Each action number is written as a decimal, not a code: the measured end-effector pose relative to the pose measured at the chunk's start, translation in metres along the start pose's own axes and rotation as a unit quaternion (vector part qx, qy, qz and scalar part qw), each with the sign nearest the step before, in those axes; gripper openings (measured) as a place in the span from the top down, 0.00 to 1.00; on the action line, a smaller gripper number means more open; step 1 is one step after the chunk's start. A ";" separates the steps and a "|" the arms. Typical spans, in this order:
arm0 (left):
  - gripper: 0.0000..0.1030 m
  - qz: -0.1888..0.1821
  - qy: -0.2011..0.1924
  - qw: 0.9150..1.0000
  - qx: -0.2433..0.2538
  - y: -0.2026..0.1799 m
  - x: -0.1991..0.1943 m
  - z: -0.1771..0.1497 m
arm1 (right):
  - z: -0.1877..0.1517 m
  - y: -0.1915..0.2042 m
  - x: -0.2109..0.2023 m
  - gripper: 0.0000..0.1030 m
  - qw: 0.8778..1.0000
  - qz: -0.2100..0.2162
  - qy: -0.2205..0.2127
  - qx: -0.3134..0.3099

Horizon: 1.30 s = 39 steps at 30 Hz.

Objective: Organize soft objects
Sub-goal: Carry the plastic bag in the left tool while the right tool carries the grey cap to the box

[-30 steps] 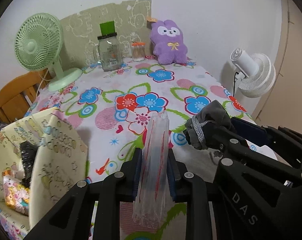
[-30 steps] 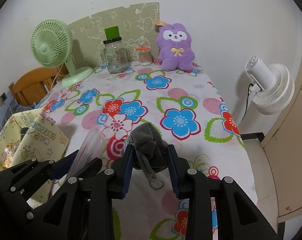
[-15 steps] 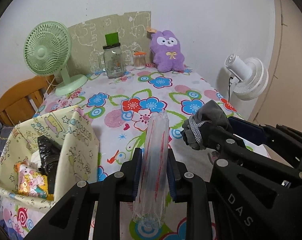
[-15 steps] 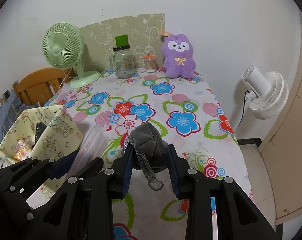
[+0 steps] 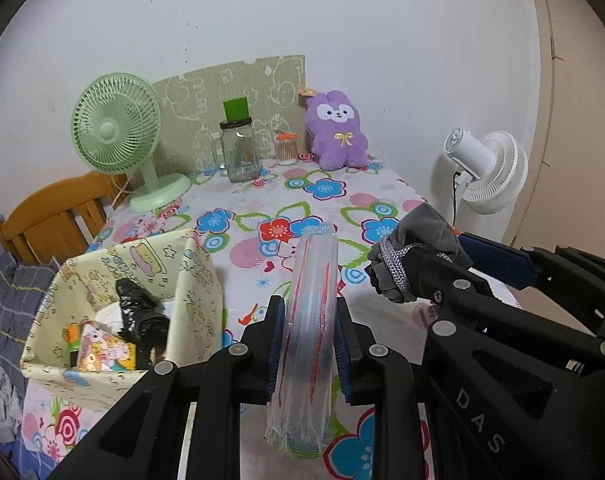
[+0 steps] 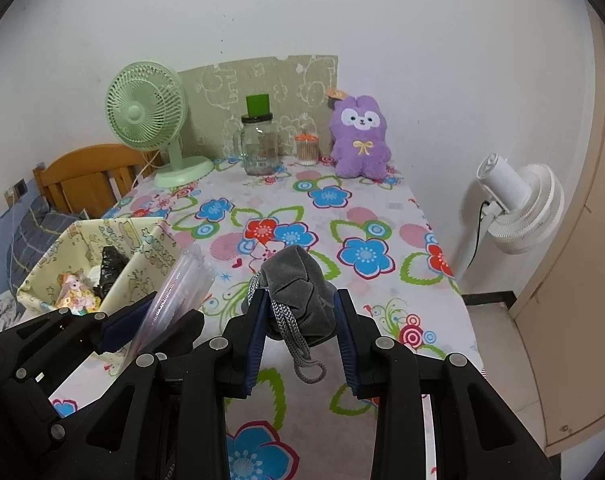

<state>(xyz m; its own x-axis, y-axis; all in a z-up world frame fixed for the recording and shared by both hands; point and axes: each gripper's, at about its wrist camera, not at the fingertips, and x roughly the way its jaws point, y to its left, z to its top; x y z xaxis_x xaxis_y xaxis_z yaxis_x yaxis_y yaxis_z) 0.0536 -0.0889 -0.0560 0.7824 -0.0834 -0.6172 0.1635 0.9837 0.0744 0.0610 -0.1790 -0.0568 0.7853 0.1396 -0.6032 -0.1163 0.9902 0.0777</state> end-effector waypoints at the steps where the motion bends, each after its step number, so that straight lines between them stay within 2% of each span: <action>1: 0.78 0.001 -0.002 1.000 0.003 0.000 -0.003 0.000 | 0.000 0.001 -0.004 0.65 1.000 -0.002 -0.003 -0.002; 10: 0.78 0.006 -0.026 0.999 0.018 0.000 -0.024 0.007 | 0.007 0.008 -0.028 0.65 1.000 -0.003 -0.023 -0.012; 14: 0.78 0.001 -0.024 1.000 0.020 0.005 -0.028 0.010 | 0.012 0.012 -0.032 0.65 1.000 -0.001 -0.021 -0.022; 19: 0.78 0.011 -0.030 0.999 0.024 0.014 -0.033 0.014 | 0.018 0.021 -0.034 0.65 0.999 0.004 -0.025 -0.038; 39: 0.78 0.038 -0.027 0.999 0.006 0.075 -0.023 0.026 | 0.048 0.079 -0.009 0.65 0.996 0.035 -0.027 -0.072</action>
<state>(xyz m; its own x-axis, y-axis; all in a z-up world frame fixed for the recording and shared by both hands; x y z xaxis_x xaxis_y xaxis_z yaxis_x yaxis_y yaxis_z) 0.0631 -0.0172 -0.0157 0.8235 -0.0177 -0.5671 0.1097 0.9856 0.1284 0.0736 -0.1019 -0.0069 0.8033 0.2117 -0.5566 -0.2548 0.9670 0.0002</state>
